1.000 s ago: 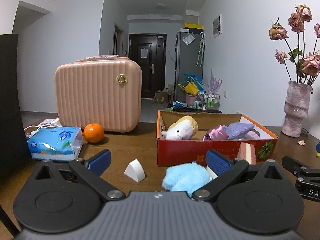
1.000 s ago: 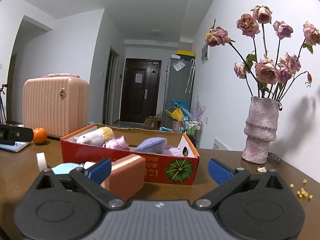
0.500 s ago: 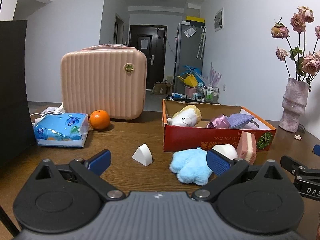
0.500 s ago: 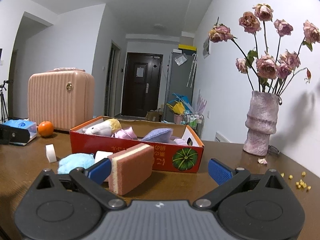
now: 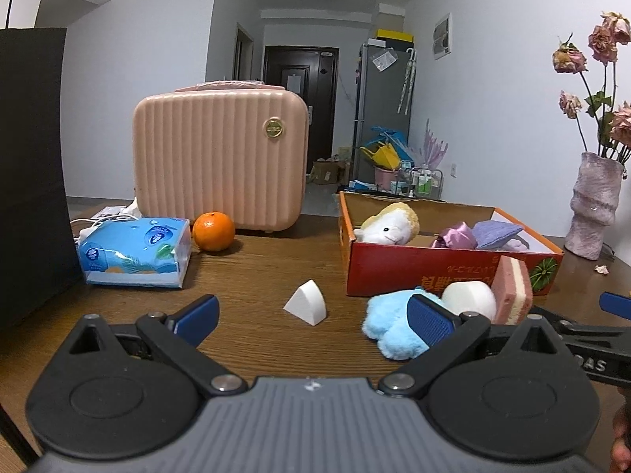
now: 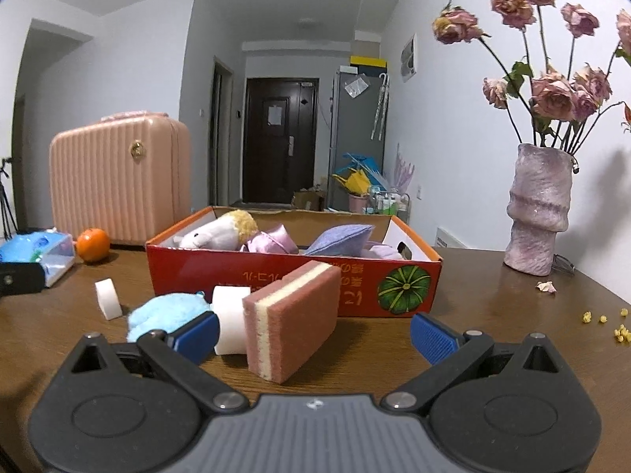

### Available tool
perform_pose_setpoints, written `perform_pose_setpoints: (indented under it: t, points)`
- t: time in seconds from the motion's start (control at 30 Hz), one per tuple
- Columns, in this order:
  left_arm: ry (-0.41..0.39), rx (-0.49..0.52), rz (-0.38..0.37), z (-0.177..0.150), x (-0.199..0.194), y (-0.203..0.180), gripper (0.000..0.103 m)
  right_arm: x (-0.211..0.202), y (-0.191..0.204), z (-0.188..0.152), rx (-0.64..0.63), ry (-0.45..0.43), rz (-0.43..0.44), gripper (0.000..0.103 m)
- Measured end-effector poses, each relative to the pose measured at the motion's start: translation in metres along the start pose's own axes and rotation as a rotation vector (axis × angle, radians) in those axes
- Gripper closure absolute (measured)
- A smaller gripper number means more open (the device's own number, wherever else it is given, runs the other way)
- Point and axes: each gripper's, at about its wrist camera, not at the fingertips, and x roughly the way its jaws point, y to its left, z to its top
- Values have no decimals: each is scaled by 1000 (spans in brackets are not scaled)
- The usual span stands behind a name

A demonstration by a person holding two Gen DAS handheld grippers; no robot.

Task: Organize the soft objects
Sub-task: 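Grasp the pink layered sponge upright with the right tool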

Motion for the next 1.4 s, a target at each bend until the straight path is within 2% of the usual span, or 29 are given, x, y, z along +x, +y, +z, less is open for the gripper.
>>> perform_pose_setpoints:
  t: [0.33, 0.53, 0.77, 0.87, 0.97, 1.1, 1.17, 1.23, 1.33, 1.37, 1.4]
  points:
    - [18, -11, 2, -1, 4, 2, 0, 43, 25, 17, 25, 24, -112, 1]
    - [33, -15, 2, -3, 8, 3, 0, 66, 24, 20, 31, 71, -170, 6]
    - [43, -22, 6, -4, 9, 4, 0, 77, 10, 17, 32, 112, -181, 9]
    - [48, -20, 7, -4, 11, 4, 0, 84, 0, 17, 20, 116, -170, 19]
    - [55, -19, 11, -5, 12, 4, 0, 89, -7, 16, 21, 135, -134, 22]
    - [59, -21, 15, -6, 13, 4, 0, 92, -9, 14, 15, 139, -75, 37]
    - [61, -20, 17, -6, 14, 4, 0, 94, -10, 14, 12, 138, -50, 40]
    - [63, -19, 16, -6, 14, 4, 0, 95, -11, 13, 4, 142, -40, 47]
    - [64, -20, 15, -6, 14, 4, 0, 96, -13, 13, 15, 147, -31, 68]
    - [65, -21, 15, -6, 14, 4, 0, 96, -15, 12, 24, 153, -19, 73]
    - [66, -21, 15, -6, 15, 4, 0, 96, -16, 12, 31, 162, -2, 73]
